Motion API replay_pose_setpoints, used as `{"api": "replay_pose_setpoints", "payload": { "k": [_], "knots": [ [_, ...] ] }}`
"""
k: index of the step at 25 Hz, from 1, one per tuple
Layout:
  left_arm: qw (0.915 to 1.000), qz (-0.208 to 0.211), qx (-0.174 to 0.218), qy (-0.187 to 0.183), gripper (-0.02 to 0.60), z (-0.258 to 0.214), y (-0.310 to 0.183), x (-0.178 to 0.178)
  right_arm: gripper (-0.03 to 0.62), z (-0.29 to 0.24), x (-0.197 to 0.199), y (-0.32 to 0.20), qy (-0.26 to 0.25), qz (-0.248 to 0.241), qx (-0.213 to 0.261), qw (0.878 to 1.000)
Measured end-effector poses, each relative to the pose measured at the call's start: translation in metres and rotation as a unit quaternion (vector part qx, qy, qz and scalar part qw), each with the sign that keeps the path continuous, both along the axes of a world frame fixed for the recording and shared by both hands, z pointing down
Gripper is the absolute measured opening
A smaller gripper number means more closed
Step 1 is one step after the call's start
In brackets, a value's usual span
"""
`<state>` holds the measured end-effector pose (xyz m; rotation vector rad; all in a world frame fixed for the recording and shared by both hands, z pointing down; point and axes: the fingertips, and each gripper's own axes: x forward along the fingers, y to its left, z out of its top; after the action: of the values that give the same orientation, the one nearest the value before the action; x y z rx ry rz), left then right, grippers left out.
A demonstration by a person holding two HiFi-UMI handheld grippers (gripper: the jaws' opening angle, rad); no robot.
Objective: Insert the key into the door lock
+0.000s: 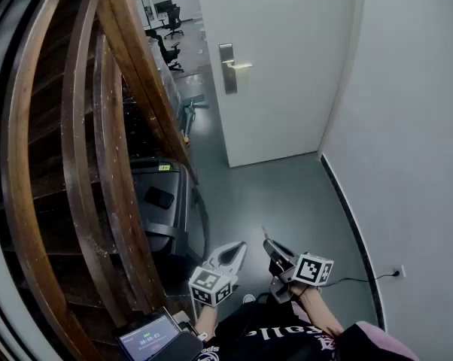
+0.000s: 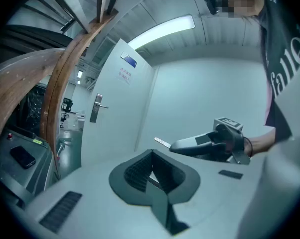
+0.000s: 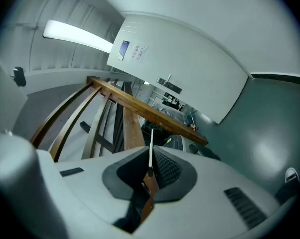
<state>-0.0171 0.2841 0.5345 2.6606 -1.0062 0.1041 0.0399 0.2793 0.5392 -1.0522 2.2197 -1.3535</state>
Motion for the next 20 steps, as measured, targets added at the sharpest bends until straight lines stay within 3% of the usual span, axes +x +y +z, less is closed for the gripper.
{"api": "replay_pose_setpoints", "payload": {
  "k": [9, 20],
  "knots": [
    [1.0, -0.007, -0.001, 0.005, 0.005, 0.001, -0.058, -0.003, 0.036, 0.001, -0.003, -0.067, -0.012, -0.004, -0.002, 1.0],
    [0.9986, -0.05, 0.015, 0.008, 0.005, -0.011, -0.216, 0.027, 0.037, -0.008, 0.034, -0.23, -0.004, -0.045, 0.015, 0.999]
  ]
}}
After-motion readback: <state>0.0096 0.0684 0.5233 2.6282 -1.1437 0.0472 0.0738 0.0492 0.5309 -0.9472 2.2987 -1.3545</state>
